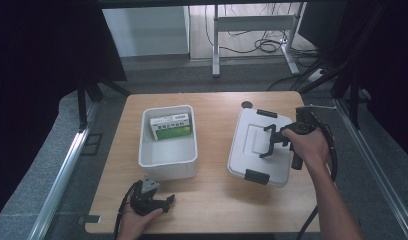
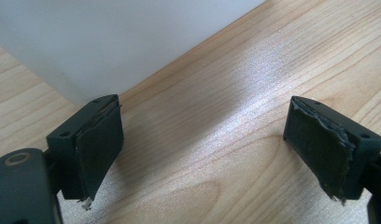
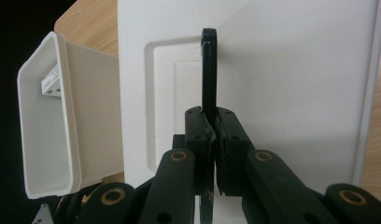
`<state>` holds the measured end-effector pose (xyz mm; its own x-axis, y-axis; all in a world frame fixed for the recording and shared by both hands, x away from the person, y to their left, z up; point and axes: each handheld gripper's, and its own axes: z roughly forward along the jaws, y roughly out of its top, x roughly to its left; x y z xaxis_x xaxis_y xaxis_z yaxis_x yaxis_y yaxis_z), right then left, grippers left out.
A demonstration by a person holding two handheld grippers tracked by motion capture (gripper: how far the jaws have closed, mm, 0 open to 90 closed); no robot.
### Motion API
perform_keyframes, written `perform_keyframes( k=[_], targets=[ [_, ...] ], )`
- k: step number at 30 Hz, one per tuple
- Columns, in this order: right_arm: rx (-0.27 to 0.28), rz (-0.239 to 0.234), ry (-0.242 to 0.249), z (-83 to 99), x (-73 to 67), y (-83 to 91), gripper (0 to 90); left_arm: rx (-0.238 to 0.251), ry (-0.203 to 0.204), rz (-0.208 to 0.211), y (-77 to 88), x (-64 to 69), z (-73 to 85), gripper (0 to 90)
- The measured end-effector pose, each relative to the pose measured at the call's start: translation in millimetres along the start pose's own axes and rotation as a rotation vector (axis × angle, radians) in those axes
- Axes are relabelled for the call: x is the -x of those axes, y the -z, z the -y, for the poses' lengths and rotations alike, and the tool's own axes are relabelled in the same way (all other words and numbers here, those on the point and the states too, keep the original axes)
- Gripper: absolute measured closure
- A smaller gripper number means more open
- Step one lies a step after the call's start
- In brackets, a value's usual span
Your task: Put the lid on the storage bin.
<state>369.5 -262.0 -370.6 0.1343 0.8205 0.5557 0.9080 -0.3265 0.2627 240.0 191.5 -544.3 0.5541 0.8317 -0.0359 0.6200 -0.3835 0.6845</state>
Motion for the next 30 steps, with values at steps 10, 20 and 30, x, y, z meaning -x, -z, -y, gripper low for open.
perform_keyframes(
  k=[10, 20, 30],
  targets=[
    [-0.002, -0.016, 0.024, -0.6, -15.5, 0.5, 84.9, 0.0, 0.0, 0.001, 0.0, 0.0, 0.0, 12.0],
    [-0.015, -0.032, 0.063, -0.6, -32.4, -1.0, 85.0, -0.001, -0.002, 0.001, 0.1, -0.2, -0.1, 12.0],
    [-0.021, -0.046, 0.079, -0.4, -44.9, -3.0, 85.0, -0.001, -0.003, 0.002, 0.1, -0.3, -0.1, 12.0]
  ],
)
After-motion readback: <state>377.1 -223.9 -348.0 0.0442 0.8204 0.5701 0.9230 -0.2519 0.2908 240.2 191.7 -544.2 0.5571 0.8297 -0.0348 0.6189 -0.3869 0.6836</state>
